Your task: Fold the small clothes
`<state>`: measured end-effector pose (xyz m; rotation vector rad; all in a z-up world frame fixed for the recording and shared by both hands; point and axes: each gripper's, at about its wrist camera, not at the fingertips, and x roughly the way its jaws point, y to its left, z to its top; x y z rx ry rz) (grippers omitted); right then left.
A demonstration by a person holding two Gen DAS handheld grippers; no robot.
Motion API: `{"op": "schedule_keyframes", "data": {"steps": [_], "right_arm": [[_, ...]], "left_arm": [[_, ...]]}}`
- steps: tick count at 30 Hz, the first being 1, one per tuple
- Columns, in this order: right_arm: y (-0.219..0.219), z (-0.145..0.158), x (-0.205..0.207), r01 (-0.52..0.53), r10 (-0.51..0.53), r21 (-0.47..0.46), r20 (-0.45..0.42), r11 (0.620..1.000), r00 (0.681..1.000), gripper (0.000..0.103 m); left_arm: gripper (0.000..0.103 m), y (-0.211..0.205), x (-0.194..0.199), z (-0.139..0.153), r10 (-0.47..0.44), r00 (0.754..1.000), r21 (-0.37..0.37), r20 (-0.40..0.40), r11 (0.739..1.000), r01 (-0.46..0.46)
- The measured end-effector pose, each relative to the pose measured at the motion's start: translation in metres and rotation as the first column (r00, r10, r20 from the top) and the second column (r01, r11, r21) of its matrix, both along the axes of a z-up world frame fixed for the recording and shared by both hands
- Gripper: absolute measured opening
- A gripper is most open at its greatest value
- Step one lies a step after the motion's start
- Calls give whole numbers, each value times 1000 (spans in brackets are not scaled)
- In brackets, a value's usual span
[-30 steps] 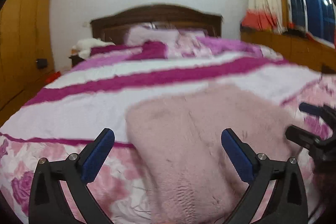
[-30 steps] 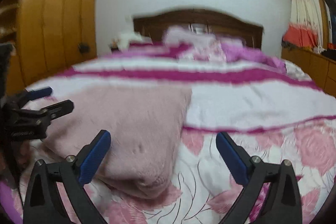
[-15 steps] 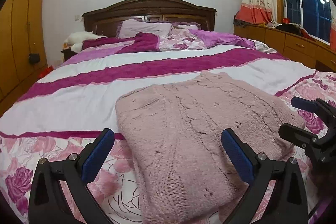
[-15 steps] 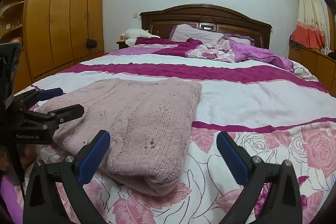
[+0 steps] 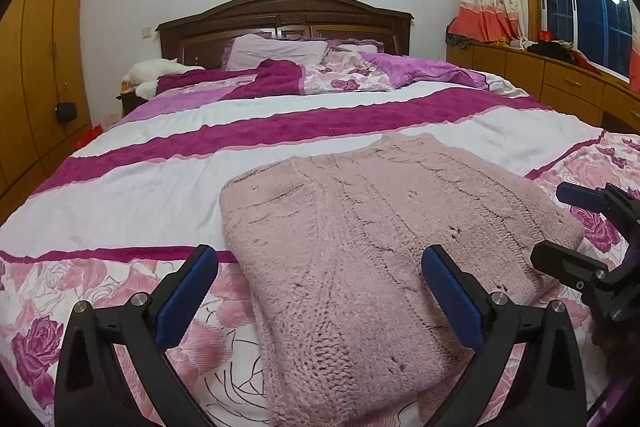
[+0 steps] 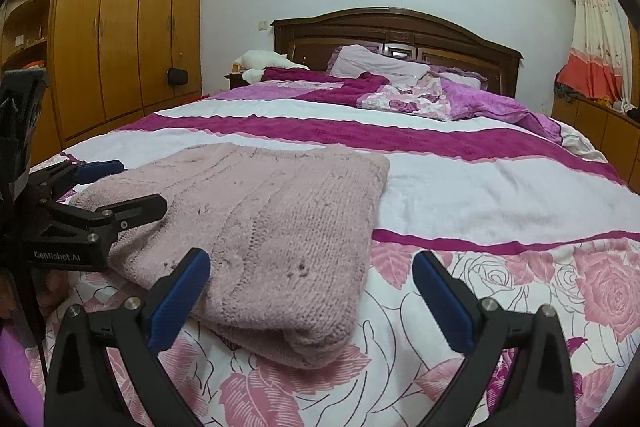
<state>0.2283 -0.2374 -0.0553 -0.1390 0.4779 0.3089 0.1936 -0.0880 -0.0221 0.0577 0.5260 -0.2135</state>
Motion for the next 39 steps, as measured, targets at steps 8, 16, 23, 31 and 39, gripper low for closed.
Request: {"op": "schedule_keyframes", "data": {"steps": [8, 16, 23, 31, 39], "right_arm": [[0, -1, 1, 2, -2, -3, -7, 1000, 1000, 103], [0, -1, 1, 2, -2, -2, -7, 1000, 1000, 103], [0, -1, 2, 2, -2, -4, -8, 1000, 1000, 103], [0, -1, 1, 2, -2, -4, -9, 1000, 1000, 103], [0, -2, 3, 3, -3, -5, -12, 1000, 1000, 103]], "left_arm": [[84, 0, 0, -1, 1, 1000, 3, -2, 1000, -1], [84, -1, 0, -2, -2, 1000, 9, 1, 1000, 2], [84, -2, 0, -2, -2, 1000, 10, 1, 1000, 2], [84, -2, 0, -2, -2, 1000, 10, 0, 1000, 2], [84, -2, 0, -2, -3, 1000, 10, 0, 1000, 3]]}}
